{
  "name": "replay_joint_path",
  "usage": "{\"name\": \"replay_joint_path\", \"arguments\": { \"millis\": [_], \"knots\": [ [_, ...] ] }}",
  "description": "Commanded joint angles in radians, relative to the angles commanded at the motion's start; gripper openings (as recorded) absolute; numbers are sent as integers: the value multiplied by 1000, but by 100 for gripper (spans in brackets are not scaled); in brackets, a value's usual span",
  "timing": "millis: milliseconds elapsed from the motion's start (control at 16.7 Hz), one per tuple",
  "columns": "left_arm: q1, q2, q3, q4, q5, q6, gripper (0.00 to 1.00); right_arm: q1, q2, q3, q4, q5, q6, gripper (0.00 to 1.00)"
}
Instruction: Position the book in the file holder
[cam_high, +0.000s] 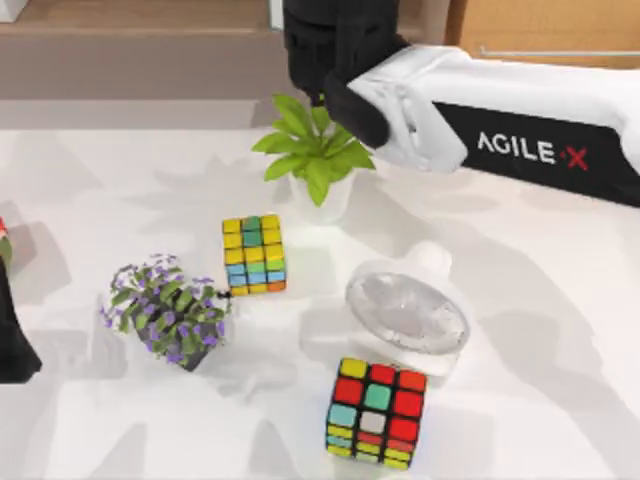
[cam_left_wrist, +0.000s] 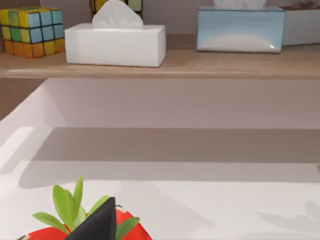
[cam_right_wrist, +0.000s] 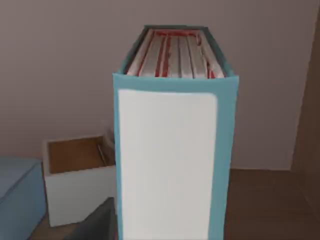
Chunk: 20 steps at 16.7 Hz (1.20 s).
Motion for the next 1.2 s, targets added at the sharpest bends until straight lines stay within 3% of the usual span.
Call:
{"name": "replay_joint_path", "arguments": {
  "millis": [360,1200],
  "knots": [
    [0,0,0,0,0,0,100,25,210,156,47,71,2,100],
    [0,0,0,0,0,0,100,-1,274,274,-6,45,1,100]
  ]
}}
